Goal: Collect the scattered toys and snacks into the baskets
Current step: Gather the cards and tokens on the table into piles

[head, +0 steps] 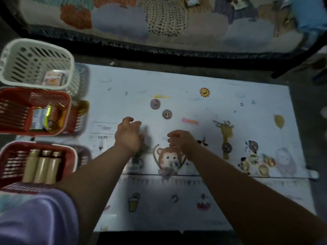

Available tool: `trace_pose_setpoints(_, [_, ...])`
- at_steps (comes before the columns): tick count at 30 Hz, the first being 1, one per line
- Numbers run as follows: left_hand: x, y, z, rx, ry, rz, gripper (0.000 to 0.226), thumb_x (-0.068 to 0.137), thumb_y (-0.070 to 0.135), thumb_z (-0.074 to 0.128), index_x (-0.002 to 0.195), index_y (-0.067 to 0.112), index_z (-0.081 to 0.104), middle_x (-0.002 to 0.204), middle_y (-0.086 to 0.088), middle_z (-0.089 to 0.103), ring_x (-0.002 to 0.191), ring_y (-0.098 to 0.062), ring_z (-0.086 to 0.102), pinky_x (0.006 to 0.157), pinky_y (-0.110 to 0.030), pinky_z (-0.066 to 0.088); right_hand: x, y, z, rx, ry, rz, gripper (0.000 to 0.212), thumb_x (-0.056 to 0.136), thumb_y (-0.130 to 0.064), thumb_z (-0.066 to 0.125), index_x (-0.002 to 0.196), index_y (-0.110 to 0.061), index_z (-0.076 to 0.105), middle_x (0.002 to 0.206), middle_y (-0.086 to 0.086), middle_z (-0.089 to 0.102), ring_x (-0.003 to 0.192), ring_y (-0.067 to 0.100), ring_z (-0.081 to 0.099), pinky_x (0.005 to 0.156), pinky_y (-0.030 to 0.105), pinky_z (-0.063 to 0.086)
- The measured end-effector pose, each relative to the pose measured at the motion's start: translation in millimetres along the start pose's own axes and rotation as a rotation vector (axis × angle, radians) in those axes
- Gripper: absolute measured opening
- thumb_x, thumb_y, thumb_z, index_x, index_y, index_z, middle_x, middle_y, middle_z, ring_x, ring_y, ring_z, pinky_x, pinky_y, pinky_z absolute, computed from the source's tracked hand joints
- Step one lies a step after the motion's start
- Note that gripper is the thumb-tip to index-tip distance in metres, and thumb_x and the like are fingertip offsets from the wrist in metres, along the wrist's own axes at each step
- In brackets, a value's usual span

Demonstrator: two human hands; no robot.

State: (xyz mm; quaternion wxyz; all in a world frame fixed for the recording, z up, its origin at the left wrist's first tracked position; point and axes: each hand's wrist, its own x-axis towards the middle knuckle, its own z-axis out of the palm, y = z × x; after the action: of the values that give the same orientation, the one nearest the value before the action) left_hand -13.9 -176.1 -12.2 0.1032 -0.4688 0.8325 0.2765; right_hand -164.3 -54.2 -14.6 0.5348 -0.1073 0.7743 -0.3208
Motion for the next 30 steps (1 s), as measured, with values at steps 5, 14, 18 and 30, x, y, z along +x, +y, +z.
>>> trace_pose_setpoints(5, [-28.1,51.6,56.5,0.065,-0.143,0.012,0.054,0.089,0.038,0.056,0.139,0.021,0.044,0.151,-0.012,0.023,0.134,-0.035,0.034,0.112,-0.038,0.031,-25.1,58.1,-47.5,-0.116,-0.001,-0.029,0.027,0.089,0.006,0.052,0.115,0.007,0.061,0.074,0.0,0.054,0.065,0.011,0.051,0.06,0.02,0.041])
trace_pose_setpoints(14, [-41.2,128.2,120.4,0.225,-0.301,0.095,0.07,0.088,0.04,0.058,0.149,0.031,0.024,0.159,-0.008,0.008,0.144,-0.027,0.023,0.113,-0.038,0.029,-41.1,120.2,-133.3,-0.216,0.099,-0.059,0.037,0.089,0.002,0.056,0.125,-0.003,0.058,0.125,0.018,0.06,0.098,0.026,0.062,0.063,0.014,0.044])
trace_pose_setpoints(18, [-35.0,155.0,142.6,0.348,-0.356,0.144,0.08,0.083,0.041,0.061,0.148,0.043,0.013,0.16,-0.002,-0.001,0.146,-0.026,0.011,0.115,-0.045,0.02,-34.4,137.1,-150.5,-0.194,0.112,-0.015,0.041,0.089,0.0,0.055,0.129,-0.01,0.056,0.096,0.016,0.062,0.06,0.02,0.056,0.045,0.022,0.044])
trace_pose_setpoints(30, [-5.4,177.0,176.9,0.624,-0.486,0.163,0.093,0.081,0.053,0.06,0.147,0.046,-0.006,0.155,-0.01,-0.027,0.144,-0.043,-0.015,0.117,-0.052,0.003,4.3,165.6,-190.7,-0.573,0.32,0.033,0.064,0.091,-0.017,0.05,0.149,-0.015,0.023,0.159,0.006,0.01,0.146,0.026,0.012,0.117,0.036,0.018])
